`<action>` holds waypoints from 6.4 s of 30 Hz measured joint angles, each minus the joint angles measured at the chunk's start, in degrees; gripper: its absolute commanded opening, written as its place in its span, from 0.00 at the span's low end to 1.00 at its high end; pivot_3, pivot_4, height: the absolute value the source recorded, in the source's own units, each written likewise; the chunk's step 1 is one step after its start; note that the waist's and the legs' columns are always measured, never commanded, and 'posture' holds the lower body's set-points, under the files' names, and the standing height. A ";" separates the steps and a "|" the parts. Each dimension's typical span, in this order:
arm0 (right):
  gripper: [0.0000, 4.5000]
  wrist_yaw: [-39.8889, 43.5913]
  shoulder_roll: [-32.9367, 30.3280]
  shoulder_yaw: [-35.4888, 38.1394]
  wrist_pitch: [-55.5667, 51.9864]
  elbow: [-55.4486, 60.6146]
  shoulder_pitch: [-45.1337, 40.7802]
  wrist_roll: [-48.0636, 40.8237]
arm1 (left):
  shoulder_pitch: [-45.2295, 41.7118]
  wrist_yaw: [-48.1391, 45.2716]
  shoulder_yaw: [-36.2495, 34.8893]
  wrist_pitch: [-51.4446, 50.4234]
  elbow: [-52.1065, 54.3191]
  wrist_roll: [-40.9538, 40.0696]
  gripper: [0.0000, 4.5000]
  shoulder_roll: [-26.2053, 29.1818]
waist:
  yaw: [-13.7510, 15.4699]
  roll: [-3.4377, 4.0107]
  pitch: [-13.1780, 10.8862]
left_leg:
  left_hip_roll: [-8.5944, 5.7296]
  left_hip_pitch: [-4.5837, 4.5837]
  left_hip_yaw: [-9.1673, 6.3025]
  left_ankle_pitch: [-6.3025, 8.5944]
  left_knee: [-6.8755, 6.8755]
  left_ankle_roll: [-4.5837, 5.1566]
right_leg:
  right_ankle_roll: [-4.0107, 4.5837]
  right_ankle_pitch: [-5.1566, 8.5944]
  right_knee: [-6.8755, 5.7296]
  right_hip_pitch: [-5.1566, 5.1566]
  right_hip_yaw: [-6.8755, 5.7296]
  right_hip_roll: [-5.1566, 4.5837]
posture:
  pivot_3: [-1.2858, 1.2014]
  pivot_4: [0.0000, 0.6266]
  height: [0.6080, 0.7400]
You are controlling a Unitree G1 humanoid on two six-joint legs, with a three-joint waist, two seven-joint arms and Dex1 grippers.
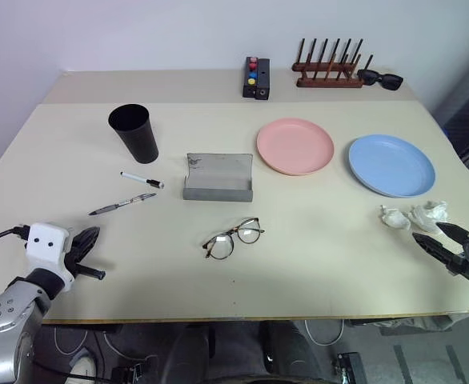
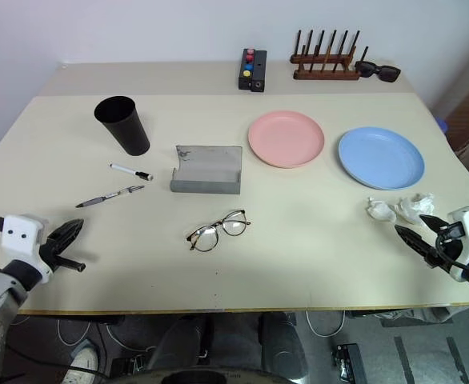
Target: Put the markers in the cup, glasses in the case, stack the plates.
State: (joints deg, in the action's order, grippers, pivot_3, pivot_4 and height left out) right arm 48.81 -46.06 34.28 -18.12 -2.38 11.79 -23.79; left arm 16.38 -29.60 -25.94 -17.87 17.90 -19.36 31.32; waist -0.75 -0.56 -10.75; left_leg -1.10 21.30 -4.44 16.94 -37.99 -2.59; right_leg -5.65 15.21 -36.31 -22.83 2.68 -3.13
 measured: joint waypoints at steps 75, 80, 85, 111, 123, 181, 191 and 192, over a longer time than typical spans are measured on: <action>0.68 -14.69 11.28 -23.79 -12.44 31.61 -11.98 -6.21 | -53.54 -36.18 36.40 -6.82 -43.85 18.77 0.01 19.88 | -0.55 0.04 0.01 | -0.02 0.03 -0.05 -0.02 -0.08 0.00 | -0.22 -0.22 -0.83 -0.47 0.08 0.38 | 0.52 0.24 0.96; 0.68 -14.64 11.27 -23.80 -12.42 31.60 -11.98 -6.23 | -53.73 -36.06 36.30 -5.41 -44.77 18.80 0.01 19.86 | -0.56 0.04 0.00 | -0.01 0.03 -0.06 -0.02 -0.08 0.00 | -0.22 -0.22 -0.83 -0.48 0.09 0.38 | 0.52 0.24 0.96; 0.68 -14.19 11.20 -23.73 -12.37 31.41 -12.02 -6.20 | -51.23 -35.61 28.24 -6.86 -39.98 11.61 0.01 17.60 | -0.15 -0.03 -0.04 | 0.05 0.21 -0.11 -0.02 -0.13 -0.01 | -0.22 -0.22 -0.82 -0.59 0.07 0.33 | 0.52 0.24 0.96; 0.68 -12.10 11.92 -24.01 -10.43 29.43 -15.74 -8.13 | -73.22 3.43 9.93 23.22 -54.67 6.79 0.01 -2.03 | -0.07 -0.23 -0.10 | -0.13 0.18 -0.12 -0.09 -0.19 -0.13 | -0.27 -0.26 -0.81 -0.54 0.03 0.27 | 0.52 0.24 0.96; 0.68 -16.05 12.35 -21.11 -15.39 34.92 -26.94 -20.33 | -75.30 4.44 11.46 33.06 -68.35 7.67 0.01 -3.54 | 0.07 -0.23 -0.10 | -0.13 0.27 -0.16 -0.09 -0.16 -0.13 | -0.27 -0.26 -0.77 -0.58 -0.03 0.25 | 0.52 0.24 0.96; 0.68 -15.10 11.74 -26.91 -14.60 34.87 -25.18 -16.86 | -57.15 -25.71 21.18 11.21 -35.04 2.95 0.99 11.62 | -0.42 -0.20 -0.12 | -0.04 0.20 -0.15 -0.09 -0.13 -0.14 | -0.24 -0.25 -0.85 -0.59 0.04 0.30 | 0.52 0.24 0.96; 0.68 -13.78 11.81 -27.81 -14.53 33.87 -26.76 -16.27 | -58.78 -38.75 36.16 6.43 -37.99 13.94 0.99 18.62 | -0.07 -0.21 -0.13 | -0.07 0.21 0.00 -0.09 -0.17 -0.13 | -0.22 -0.24 -0.80 -0.54 -0.01 0.40 | 0.52 0.24 0.96; 0.68 -13.68 11.86 -28.11 -14.51 33.59 -27.04 -16.16 | -60.10 -39.59 37.06 7.01 -40.14 14.92 0.99 17.99 | -0.07 -0.21 -0.13 | -0.07 0.23 0.01 -0.09 -0.17 -0.13 | -0.22 -0.24 -0.80 -0.56 -0.02 0.41 | 0.52 0.24 0.96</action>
State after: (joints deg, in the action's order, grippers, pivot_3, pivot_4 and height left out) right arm 35.13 -34.20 6.17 -32.64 31.21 -15.24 -39.95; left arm -43.71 -69.20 11.11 -10.86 -22.24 -4.45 49.32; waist -0.82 -0.77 -10.88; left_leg -1.17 21.53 -4.43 16.84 -38.16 -2.72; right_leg -5.88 14.97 -37.11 -23.40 2.66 -2.72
